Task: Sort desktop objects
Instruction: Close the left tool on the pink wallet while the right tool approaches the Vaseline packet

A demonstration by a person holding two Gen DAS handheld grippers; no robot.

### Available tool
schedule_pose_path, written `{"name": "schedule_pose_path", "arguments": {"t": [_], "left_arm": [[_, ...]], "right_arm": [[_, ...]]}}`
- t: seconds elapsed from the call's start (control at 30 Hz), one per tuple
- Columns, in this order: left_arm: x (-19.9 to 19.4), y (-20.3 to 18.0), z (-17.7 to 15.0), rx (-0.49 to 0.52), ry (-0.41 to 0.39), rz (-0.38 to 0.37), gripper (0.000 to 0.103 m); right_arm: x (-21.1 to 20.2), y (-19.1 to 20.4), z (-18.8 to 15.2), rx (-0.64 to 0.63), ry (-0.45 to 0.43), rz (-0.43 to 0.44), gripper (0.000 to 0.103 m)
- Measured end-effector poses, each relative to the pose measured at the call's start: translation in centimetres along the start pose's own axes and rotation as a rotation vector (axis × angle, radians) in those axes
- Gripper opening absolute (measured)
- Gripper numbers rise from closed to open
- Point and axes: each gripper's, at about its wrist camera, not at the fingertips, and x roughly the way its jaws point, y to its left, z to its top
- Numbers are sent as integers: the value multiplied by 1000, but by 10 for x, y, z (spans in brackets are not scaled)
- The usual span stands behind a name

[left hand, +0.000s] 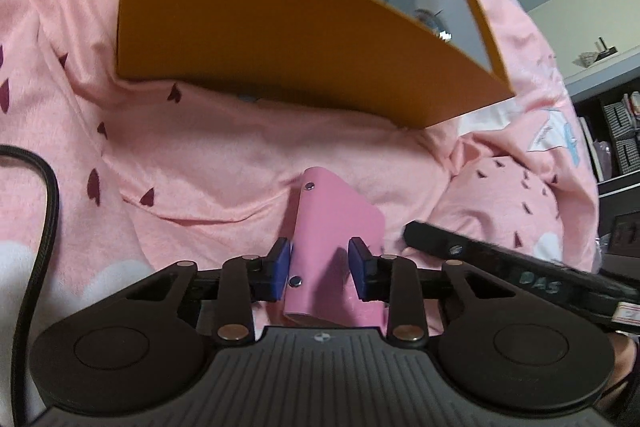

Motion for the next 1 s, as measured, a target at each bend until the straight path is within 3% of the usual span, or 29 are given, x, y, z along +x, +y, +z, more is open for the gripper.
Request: {"name": "schedule_pose_path", "arguments": {"t": [0.2,0.37,0.43,0.57,0.77,1.0], "left_arm": [[-8,-9,4,44,-22,-43,36],[10,-9,2,15,50,-103,34],[11,-9,2,11,38,-71,25],[-4,-9,4,31,-5,-34,21],[-32,-22,1,152,-78,172,20],[-43,-12,2,135,-69,181,20]], "right_arm": [[4,1,-2,-4,30,32,23],[5,0,-2,3,36,38,22],[5,0,-2,3,36,38,23],[4,0,-2,9,30,42,24],[4,2,2,10,45,69,37],[24,14,6,-36,171,67,37]]}}
